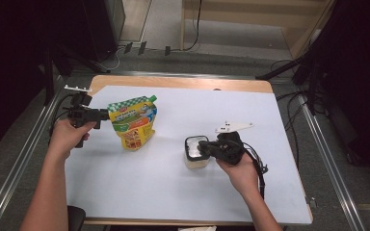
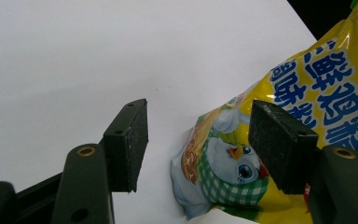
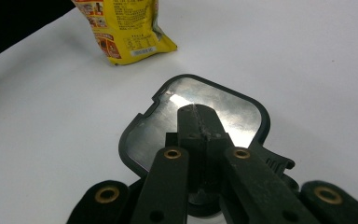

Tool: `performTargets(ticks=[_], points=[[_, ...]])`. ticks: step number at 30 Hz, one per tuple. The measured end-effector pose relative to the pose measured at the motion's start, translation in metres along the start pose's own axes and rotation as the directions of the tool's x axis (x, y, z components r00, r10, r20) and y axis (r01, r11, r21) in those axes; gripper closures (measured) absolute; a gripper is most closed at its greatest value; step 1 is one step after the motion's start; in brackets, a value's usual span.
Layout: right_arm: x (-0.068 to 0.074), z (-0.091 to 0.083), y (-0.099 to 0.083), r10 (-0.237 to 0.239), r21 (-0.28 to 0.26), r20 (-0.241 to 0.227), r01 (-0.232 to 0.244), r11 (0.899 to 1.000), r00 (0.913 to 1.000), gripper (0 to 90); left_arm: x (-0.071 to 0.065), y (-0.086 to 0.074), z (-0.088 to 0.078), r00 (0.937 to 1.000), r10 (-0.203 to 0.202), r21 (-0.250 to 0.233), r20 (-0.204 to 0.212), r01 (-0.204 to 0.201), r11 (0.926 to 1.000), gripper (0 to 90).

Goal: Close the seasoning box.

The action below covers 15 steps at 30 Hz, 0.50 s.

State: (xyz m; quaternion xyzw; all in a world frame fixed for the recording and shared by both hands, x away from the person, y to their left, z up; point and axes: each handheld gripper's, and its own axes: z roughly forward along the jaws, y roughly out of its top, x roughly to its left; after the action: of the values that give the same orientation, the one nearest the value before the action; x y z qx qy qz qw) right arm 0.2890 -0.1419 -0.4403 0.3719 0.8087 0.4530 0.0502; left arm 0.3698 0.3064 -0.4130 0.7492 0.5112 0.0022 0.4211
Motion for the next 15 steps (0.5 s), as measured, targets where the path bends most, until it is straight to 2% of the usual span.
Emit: performTargets(ticks=[9,15], points=[[0.0015,0.0015,0.001,-0.017,-0.001,-0.004,0.017,1.0,0.9998,88.6,-0.0007,-0.0039,-0.0007,1.0,0.002,0.006,-0.007,-0.002,1.0,38.0],[0.0014,0.0027,0.0019,-0.024,-0.009,-0.015,0.024,1.0,0.9996,82.0,0.0005,-0.0045,-0.0016,1.0,-0.003,0.002,-0.008,0.003,1.0,38.0]])
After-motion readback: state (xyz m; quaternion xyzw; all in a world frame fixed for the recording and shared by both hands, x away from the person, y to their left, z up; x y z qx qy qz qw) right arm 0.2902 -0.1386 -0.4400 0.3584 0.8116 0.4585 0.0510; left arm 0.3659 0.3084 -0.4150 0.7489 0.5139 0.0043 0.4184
